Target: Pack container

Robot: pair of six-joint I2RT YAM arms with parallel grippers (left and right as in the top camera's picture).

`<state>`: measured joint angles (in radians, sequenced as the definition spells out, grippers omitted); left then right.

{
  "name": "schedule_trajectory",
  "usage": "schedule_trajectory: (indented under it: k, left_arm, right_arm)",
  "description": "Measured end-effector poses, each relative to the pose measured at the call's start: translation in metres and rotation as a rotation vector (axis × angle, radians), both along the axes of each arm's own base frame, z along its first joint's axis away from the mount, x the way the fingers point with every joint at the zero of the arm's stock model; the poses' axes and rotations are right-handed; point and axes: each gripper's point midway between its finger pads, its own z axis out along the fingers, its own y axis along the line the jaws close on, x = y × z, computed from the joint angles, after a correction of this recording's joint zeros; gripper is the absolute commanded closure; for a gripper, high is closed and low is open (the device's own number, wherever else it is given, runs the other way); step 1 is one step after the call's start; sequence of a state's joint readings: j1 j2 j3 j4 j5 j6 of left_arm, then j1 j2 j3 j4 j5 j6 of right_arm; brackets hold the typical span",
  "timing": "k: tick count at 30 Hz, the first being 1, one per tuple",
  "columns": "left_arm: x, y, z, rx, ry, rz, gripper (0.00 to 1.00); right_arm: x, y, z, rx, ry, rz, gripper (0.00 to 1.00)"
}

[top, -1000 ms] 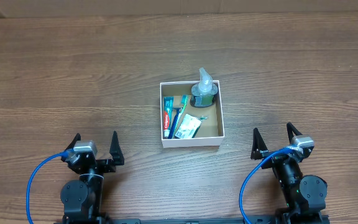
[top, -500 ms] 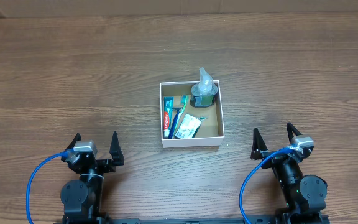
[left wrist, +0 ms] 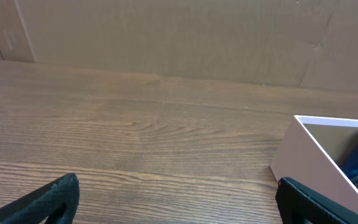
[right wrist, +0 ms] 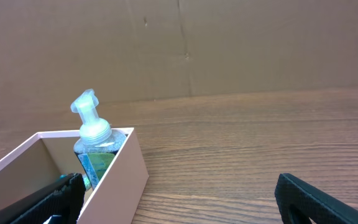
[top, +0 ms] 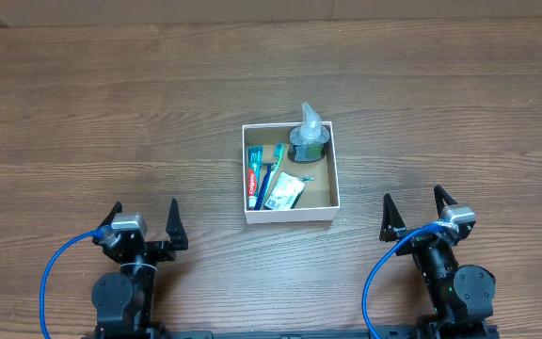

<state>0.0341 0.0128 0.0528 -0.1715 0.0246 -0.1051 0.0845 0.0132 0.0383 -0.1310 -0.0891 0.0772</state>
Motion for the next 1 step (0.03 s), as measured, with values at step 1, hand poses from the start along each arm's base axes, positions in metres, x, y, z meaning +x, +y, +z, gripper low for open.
schedule_trajectory:
  k: [1]
  left_arm:
    - [0.0, 0.0, 0.0, 0.0, 0.0, 0.0, 0.0]
  right_arm:
    - [0.0, 0.0, 0.0001, 0.0, 0.0, 0.0, 0.0]
